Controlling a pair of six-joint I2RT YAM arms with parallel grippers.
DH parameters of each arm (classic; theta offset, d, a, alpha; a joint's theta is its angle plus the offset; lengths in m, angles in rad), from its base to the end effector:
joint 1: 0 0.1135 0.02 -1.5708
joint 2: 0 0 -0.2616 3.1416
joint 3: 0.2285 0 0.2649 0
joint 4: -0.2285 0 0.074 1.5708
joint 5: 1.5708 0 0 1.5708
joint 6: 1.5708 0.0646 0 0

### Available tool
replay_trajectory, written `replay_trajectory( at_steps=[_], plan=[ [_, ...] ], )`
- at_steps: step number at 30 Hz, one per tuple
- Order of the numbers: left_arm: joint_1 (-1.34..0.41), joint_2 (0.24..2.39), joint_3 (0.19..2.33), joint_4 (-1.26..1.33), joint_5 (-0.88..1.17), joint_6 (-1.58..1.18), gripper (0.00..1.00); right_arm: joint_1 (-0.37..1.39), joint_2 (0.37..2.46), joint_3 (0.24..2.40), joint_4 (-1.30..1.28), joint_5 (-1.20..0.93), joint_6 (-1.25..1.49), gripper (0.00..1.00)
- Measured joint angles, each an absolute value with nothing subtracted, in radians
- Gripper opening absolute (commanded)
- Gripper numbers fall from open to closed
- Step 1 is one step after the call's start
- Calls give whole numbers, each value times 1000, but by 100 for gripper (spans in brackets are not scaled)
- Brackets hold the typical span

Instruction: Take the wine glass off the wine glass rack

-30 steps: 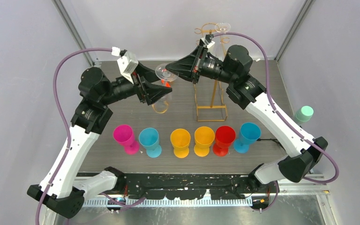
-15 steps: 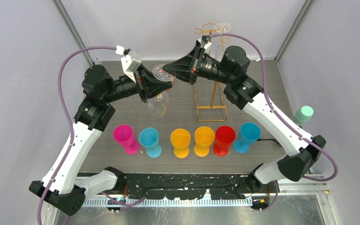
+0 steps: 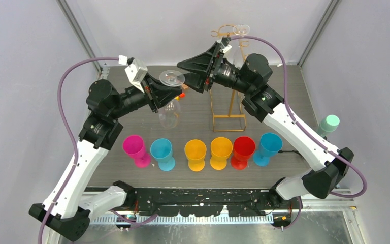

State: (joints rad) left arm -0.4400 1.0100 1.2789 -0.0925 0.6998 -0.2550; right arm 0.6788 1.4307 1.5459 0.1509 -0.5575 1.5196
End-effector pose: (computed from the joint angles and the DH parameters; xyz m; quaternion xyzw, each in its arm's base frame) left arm 0.1950 -0.1378 0.4831 0.3174 0.5763 -0.4522 0.6022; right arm 0.2565 0.2508 0.4957 0.0386 0.6220 0.7565 0.1983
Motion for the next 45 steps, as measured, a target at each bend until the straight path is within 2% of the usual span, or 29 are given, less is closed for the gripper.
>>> replay_trajectory(
  at_steps=[8,15,24,34,45],
  plan=[
    [-440,943,1251,-68,451,-289,0,679,1323,1435,129,-415,1406,73],
    [-440,921,1248,-40,61,-442,0,697,1208,1346,97,-286,1340,70],
    [-440,832,1140,-29,-295,-736,0,831,1296,1318,101,-238,1332,71],
    [-440,745,1074,2,-424,-986,0,903,1331,1315,111,-210,1288,63],
    [-440,749,1055,10,-423,-1121,0,910,1375,1315,242,-215,1313,38]
  ],
)
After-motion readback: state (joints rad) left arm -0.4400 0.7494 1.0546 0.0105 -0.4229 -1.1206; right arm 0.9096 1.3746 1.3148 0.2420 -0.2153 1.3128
